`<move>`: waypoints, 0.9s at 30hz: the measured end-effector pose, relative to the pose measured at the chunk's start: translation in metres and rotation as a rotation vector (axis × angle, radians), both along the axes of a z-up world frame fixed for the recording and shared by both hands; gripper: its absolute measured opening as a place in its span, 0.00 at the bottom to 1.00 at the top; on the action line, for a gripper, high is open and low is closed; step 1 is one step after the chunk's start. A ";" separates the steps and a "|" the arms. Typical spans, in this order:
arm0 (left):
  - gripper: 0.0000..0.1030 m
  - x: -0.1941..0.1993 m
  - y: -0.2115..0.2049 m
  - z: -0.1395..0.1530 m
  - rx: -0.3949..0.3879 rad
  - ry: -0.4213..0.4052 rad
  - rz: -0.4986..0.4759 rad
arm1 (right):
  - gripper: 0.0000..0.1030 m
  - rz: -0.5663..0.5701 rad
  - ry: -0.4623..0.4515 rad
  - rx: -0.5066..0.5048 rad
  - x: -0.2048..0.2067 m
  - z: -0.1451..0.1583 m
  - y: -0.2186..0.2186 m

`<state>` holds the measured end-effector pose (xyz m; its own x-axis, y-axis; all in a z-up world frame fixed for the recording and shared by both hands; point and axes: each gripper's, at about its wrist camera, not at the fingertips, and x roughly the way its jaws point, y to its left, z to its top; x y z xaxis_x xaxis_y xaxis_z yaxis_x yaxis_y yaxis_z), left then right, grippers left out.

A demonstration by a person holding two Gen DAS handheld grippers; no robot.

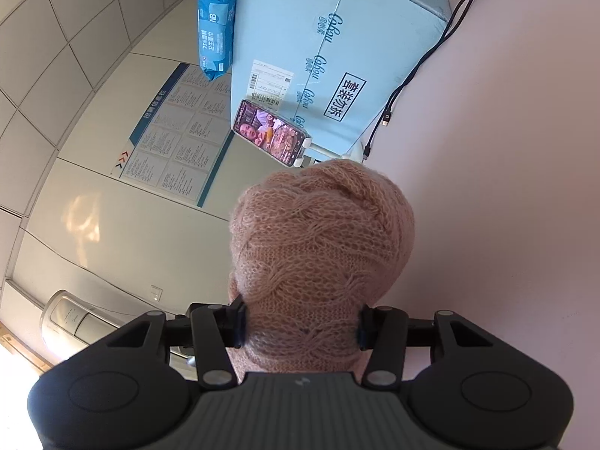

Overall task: Fold clothes
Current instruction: 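Grasp the bundled sweater with the left gripper while the right gripper holds it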

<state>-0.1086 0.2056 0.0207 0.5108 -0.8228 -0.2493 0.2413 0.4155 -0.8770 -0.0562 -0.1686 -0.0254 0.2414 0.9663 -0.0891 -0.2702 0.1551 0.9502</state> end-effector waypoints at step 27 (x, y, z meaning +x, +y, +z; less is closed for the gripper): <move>0.34 -0.111 0.153 0.024 0.070 -0.028 0.468 | 0.51 0.313 -0.064 -0.007 0.009 0.032 0.194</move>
